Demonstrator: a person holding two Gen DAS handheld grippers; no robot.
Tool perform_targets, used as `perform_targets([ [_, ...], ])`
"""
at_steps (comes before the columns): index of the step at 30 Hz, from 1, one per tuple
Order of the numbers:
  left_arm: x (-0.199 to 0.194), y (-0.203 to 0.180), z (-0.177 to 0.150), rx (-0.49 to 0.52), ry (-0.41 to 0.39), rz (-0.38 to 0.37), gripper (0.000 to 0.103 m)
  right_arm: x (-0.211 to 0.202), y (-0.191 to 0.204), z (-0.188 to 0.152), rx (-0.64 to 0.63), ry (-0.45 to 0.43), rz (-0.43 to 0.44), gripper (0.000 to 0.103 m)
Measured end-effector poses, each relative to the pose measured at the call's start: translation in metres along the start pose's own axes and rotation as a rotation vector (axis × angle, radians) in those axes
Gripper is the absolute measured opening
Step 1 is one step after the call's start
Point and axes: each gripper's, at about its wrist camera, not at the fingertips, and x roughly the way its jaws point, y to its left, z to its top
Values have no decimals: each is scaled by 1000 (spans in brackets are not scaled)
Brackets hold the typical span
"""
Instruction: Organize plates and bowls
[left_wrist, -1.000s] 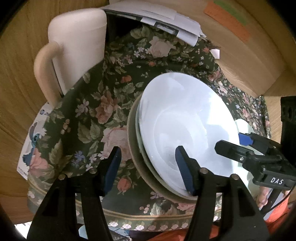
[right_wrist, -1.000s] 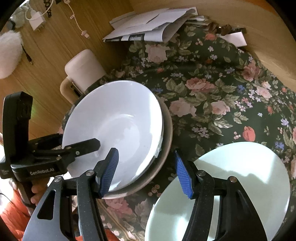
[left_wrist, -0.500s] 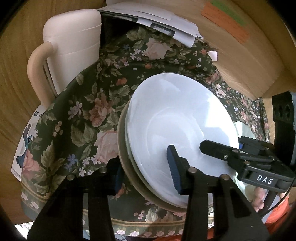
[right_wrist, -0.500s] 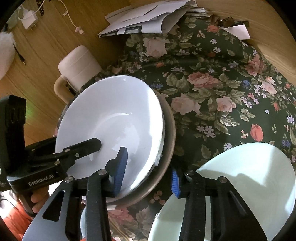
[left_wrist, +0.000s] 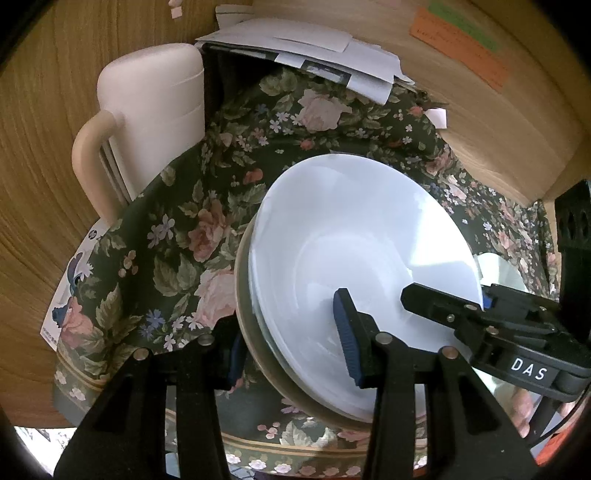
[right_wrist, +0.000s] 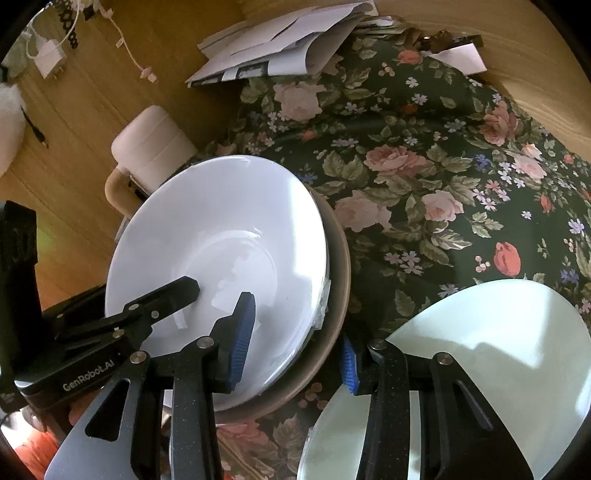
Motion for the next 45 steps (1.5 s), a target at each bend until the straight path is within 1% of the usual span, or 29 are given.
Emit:
perform_targets([
  [6,-8,-12,3,15,-12,-15,43,-18,-2,-2,9,-47,-11,37],
  [16,-30,-45,16,79,-72,-52,43,-62,-8,-8,24,-132,-46,37],
  [23,-39,-71,18,124,-84,-91,43,-91,-24,-18,56,-181,-77,37],
  [29,-42,-99,17,172,-82,-126,43,-109,-39,-31,90,-206,-109,37],
  [37,-36,-134,11,219,-58,-173,43,-130,-62,-51,140,-226,-142,37],
  [45,-30,-160,0,263,-28,-193,43,-141,-84,-70,187,-228,-156,37],
])
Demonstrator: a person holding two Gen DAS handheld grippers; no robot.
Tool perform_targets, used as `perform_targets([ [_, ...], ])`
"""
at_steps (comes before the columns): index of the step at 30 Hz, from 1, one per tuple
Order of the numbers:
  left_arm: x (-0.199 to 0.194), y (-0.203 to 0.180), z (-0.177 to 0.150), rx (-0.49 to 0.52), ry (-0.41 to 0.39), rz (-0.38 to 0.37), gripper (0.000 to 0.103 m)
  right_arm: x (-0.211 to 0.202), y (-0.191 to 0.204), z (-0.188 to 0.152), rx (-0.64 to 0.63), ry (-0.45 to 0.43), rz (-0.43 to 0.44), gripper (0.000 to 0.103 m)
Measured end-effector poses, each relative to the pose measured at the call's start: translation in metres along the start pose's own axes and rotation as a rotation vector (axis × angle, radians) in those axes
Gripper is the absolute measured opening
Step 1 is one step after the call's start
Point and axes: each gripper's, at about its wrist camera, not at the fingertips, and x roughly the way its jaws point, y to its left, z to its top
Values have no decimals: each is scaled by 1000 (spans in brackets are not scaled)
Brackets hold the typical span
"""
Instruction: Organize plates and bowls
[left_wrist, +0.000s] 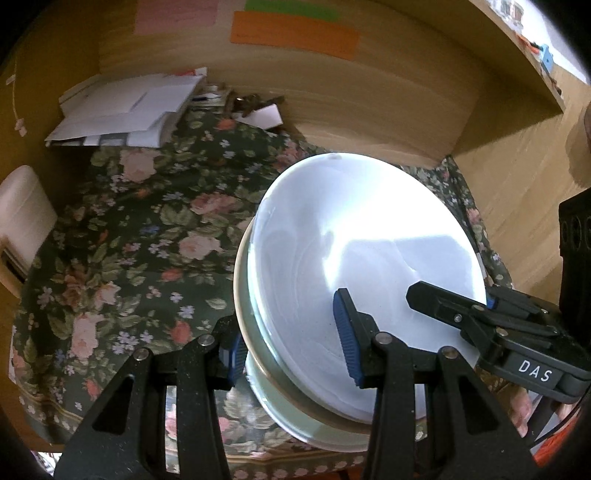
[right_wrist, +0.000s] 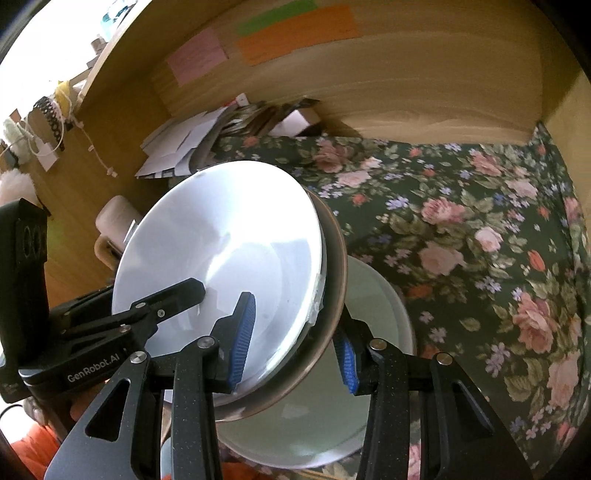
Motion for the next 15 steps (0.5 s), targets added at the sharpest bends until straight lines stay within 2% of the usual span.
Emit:
perform_targets([
  [15,32,-10,-12,-9,104,-30,43,13,-31,-18,83,53,12,37],
])
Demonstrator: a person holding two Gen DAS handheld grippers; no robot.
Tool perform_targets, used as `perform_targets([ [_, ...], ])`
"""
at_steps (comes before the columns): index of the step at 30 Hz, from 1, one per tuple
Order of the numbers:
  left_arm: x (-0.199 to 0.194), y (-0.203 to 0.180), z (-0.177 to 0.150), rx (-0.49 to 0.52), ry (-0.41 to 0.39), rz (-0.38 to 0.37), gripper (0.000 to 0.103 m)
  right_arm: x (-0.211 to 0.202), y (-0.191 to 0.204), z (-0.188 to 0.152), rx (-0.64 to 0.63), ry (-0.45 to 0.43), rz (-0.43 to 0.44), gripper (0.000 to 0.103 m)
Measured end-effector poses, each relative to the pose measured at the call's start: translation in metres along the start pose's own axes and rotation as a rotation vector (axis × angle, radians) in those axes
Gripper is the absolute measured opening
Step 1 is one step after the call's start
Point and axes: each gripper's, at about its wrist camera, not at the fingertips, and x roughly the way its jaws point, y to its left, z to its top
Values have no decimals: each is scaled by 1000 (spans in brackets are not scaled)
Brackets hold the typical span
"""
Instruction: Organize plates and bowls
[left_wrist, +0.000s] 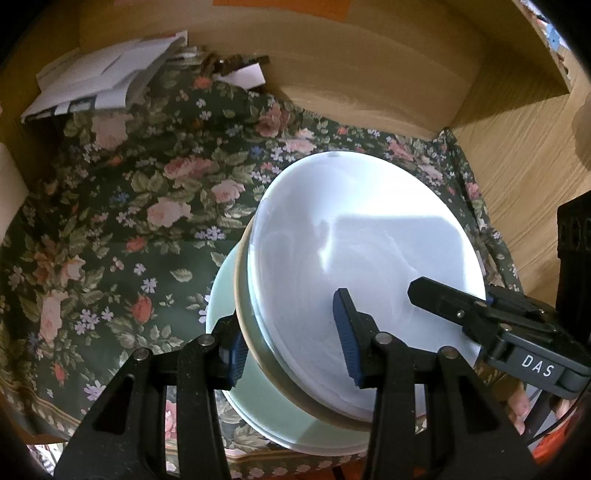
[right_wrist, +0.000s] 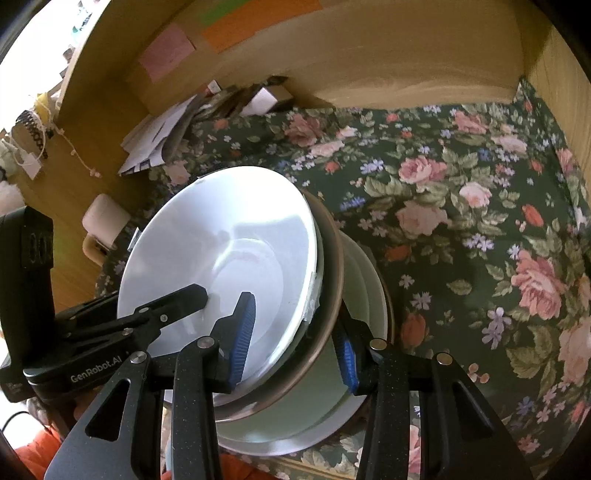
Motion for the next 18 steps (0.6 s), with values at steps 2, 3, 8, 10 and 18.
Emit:
perform_targets([
  [2,1,-1,0,7,-5,3,43,2,-2,-1,3,4,2,37],
  [3,0,-1,0,15,-9,7,43,2,-3,-2,6,3,3,37],
  [8,0,3,1,17,-12,-13,43,2,-5,-3,3,7,24,39],
  [10,-7,1,1,45,-67,18,43,-1,-5,-3,2,-13,23,40],
  [18,-56,-9,5,114,-240,54,55,-53,21,3,-121,-231,-78,49],
])
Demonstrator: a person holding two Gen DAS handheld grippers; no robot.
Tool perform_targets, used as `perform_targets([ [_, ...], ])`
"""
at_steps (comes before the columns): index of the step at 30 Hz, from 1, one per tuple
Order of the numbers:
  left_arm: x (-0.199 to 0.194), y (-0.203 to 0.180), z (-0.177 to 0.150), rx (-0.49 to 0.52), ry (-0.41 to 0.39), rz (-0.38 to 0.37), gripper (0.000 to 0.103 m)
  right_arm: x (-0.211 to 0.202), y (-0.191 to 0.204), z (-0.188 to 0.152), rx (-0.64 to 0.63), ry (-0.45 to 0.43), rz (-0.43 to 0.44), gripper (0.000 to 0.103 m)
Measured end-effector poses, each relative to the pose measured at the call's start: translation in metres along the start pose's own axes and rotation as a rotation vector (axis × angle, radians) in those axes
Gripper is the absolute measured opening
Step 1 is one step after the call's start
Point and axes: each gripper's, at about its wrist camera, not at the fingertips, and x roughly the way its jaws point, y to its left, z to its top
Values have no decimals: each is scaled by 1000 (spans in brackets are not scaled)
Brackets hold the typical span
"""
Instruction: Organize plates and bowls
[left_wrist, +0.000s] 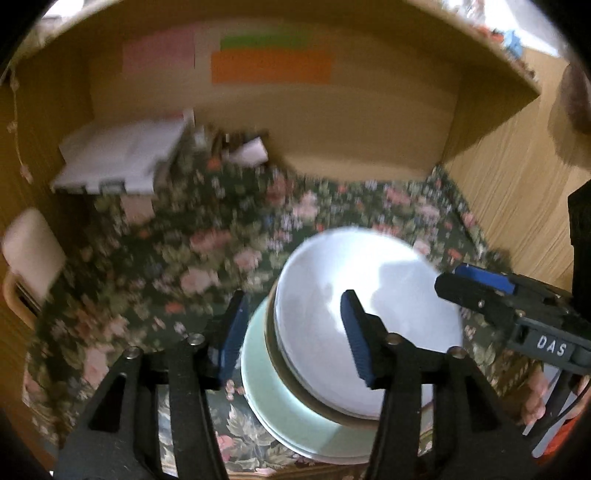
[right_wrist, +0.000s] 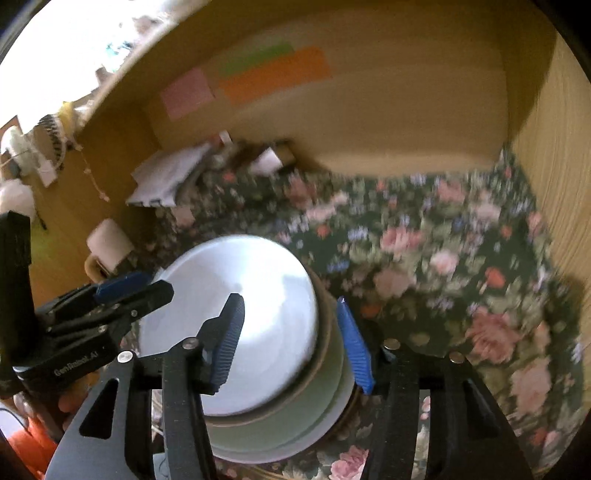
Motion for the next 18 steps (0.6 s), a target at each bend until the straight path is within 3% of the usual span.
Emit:
perform_targets([
  [9,-65,-14,11,40,-253,13,72,-48,29,8,-81,-172,23,59],
  [18,-101,-9,6,-14,-358,0,76,-85,48,6,-135,-308,33,73],
])
